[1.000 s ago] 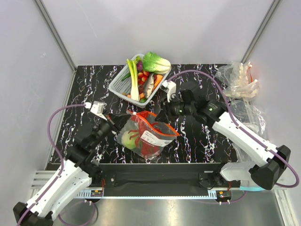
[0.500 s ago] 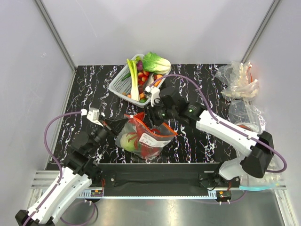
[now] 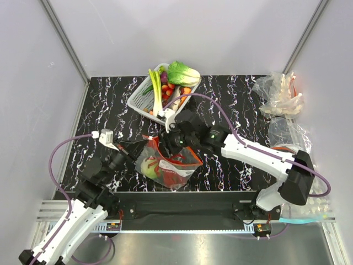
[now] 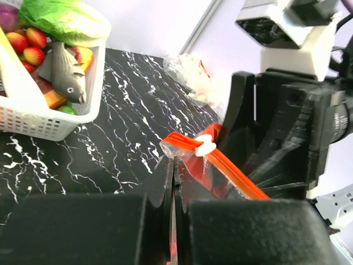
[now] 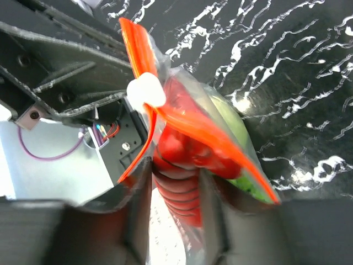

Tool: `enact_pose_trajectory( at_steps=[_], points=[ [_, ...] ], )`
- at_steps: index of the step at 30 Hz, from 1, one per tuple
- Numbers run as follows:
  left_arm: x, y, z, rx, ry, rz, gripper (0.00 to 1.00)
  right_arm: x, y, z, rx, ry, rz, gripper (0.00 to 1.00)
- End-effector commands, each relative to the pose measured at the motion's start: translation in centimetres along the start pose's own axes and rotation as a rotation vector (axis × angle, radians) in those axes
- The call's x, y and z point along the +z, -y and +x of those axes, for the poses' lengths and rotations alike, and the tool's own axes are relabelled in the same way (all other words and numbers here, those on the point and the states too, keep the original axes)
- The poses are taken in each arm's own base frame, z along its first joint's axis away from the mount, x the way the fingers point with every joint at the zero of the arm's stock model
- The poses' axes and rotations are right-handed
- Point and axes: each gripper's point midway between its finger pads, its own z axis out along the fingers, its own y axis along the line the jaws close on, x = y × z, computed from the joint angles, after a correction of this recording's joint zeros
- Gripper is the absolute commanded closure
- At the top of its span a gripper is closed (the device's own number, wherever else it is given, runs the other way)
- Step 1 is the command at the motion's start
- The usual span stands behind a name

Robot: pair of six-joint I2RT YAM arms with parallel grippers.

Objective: Place the food in the zip-top bag and seal the zipper
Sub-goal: Adjust the fake lobster in the zipper food storage bag.

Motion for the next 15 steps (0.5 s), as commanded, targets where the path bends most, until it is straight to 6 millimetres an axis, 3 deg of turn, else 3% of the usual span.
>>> enact_pose_trajectory(
  at_steps=[1, 3, 4, 7, 15],
  points=[
    [-0.3, 1.3, -1.3, -0.007, 0.057, 0.051, 1.0, 1.7, -1.1, -0.2, -0.008, 0.024, -0.037, 0.66],
    [-0.4, 1.1, -1.2, -0.01, 0.055, 0.043, 1.0, 2.0, -1.0, 0.1, -0.006, 0.024, -0.025, 0.76],
    [-0.5, 1.2, -1.4, -0.008, 0.063, 0.041, 1.0, 2.2, -0.9, 0.3, -0.002, 0.027, -0.024, 0.86],
    [-0.9, 1.4, -1.9, -0.009, 0.082, 0.044, 1.0, 2.5, -0.8, 1.1, 0.009, 0.011, -0.02, 1.0],
    [-1.2, 2.1, -2.5, -0.004, 0.089, 0.069, 1.0, 2.7, -0.7, 2.5, -0.005, -0.02, -0.005, 1.0]
  ],
)
